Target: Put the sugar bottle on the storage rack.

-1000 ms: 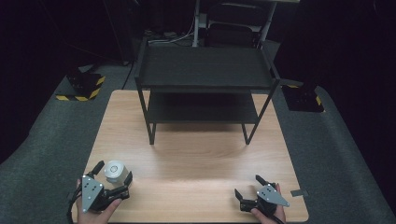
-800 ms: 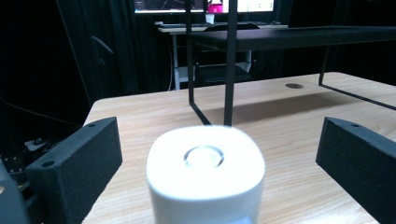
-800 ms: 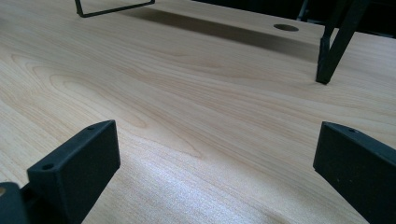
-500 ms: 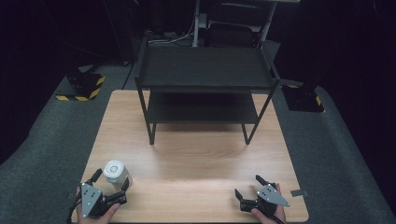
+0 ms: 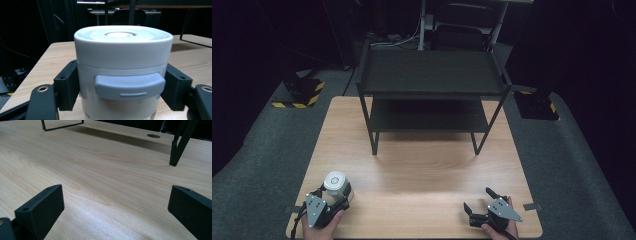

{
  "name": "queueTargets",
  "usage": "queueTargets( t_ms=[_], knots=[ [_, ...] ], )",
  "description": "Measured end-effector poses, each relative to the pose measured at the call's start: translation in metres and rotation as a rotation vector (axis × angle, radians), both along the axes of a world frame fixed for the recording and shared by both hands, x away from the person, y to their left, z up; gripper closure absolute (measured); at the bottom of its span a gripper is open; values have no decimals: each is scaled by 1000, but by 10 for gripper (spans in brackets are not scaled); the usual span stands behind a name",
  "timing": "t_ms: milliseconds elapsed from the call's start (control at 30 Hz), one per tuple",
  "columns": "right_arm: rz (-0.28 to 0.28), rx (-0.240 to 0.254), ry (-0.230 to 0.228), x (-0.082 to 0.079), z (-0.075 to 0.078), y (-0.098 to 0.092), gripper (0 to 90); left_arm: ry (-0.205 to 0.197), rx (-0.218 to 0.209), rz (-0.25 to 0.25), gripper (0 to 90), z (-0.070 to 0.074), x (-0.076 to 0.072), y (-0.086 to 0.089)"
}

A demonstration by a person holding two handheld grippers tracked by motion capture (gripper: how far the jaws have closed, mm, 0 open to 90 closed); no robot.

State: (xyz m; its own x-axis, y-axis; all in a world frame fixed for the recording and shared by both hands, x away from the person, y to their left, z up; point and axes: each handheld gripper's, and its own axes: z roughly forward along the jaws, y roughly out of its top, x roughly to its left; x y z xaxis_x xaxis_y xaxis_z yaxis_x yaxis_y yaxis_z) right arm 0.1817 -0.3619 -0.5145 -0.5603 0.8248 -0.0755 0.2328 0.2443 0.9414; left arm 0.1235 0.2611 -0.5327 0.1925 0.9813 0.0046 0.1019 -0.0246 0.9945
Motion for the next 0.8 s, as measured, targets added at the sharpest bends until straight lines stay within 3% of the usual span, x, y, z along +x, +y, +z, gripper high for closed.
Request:
queueTargets(
  t_ms=[133, 333, 800],
  knots=[
    [0, -1, -1, 0, 0, 0, 5, 2, -18, -14, 303, 2, 0, 4],
    [1, -3, -4, -1, 0, 0, 5, 19, 4, -19, 315, 8, 0, 4],
    [4, 0, -4, 0, 0, -1, 5, 22, -16, -38, 316, 16, 1, 6]
  ],
)
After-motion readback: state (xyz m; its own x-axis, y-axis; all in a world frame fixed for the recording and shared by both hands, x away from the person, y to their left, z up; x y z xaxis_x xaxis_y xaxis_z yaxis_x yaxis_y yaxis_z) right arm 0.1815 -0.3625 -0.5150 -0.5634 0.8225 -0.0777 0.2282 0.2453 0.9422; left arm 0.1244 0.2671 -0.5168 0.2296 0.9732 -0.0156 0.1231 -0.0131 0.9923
